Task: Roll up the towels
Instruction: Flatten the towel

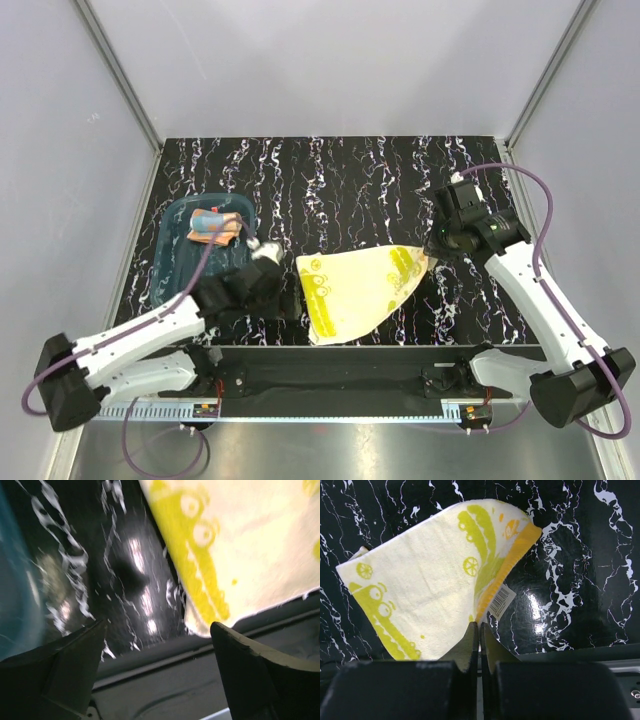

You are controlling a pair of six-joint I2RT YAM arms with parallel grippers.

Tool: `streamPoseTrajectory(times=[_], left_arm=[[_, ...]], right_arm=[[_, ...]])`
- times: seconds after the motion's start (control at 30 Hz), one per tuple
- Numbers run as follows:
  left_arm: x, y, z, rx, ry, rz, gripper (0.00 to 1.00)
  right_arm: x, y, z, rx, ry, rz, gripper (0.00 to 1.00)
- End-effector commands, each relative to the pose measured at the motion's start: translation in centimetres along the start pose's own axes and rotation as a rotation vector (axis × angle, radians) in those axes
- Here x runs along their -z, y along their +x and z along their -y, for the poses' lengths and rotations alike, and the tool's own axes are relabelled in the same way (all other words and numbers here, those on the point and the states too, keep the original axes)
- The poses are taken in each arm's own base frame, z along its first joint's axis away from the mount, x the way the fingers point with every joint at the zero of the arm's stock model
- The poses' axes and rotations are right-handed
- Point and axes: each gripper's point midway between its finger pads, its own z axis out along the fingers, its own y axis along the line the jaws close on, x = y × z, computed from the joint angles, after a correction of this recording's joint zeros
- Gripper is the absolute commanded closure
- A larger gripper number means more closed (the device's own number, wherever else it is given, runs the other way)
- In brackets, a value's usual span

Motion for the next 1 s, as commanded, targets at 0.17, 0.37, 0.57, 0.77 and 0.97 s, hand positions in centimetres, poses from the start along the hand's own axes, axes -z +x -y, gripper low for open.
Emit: streamPoseTrajectory(times=[0.17,0.37,0.57,0.77,0.97], left_arm=[[-3.9,6.7,3.5,0.049,0.021,-0.093,0.16],[-6.7,7.0,5.3,0.040,0.018,-0.085,0.19],[-9.5,7.1,5.2,0.002,-0.058,-0.080,0.29],[-10.4,7.0,5.6,-0.024,-0.065,-0.085,1.00],[-7.1,3.1,4.8,-0.191,-0.221,-0.076,1.00]], right_arm=[[-1.7,1.3,0.4,-0.008,-0.008,-0.010,1.00],[-1.7,1.9,0.4,0.006,-0.019,-0.029,1.00],[-1.2,1.9,0.9,0.020,-0.008,-0.023,1.00],[-1.3,2.1,1.3,0.030,-0.001,-0.020,1.00],[-1.4,0.3,1.3,0.012,0.013,-0.002,1.00]])
